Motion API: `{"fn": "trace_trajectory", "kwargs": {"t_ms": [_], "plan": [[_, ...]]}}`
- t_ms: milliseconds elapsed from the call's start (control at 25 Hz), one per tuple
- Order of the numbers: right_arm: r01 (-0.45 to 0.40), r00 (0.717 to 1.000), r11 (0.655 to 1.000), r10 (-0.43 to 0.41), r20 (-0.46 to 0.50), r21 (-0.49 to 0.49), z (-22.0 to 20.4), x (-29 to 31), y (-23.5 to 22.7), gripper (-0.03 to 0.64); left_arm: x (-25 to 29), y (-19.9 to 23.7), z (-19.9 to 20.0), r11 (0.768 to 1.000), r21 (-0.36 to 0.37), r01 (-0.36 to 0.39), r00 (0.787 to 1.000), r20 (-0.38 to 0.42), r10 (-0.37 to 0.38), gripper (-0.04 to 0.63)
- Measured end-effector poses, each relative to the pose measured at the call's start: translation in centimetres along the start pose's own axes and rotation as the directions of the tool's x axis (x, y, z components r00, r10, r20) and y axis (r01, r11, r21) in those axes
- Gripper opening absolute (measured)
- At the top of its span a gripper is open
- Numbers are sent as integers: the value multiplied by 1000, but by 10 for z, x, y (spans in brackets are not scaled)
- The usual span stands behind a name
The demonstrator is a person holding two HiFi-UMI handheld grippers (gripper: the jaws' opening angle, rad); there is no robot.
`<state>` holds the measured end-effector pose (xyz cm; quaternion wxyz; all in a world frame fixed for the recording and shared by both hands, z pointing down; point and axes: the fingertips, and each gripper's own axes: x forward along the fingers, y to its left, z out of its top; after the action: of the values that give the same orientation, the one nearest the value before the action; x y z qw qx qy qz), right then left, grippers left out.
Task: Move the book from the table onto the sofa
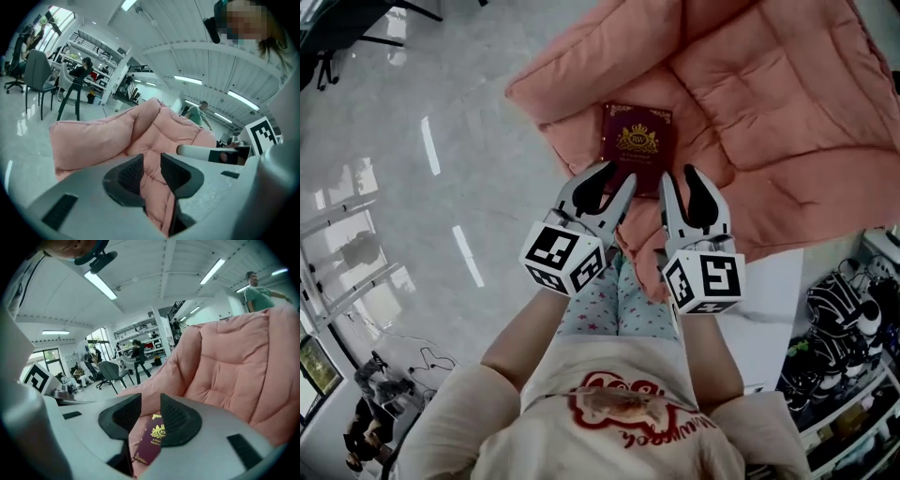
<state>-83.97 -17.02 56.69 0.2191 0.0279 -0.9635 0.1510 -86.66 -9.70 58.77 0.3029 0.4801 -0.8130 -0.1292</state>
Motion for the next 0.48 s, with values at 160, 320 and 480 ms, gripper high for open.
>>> {"fn": "trace_trajectory", "kwargs": {"t_ms": [160,320,480], "plan": [[-35,996,999,34,82,9,39,-38,18,41,-26,-48,29,998,25,54,998,22,-54,92],[-129,977,992,128,173,-9,79,-71,40,17,-43,-84,53,994,76,79,995,58,-83,40],[-179,960,980,193,202,-83,106,-104,64,3,-65,-116,70,992,81,94,991,89,-101,9]]}}
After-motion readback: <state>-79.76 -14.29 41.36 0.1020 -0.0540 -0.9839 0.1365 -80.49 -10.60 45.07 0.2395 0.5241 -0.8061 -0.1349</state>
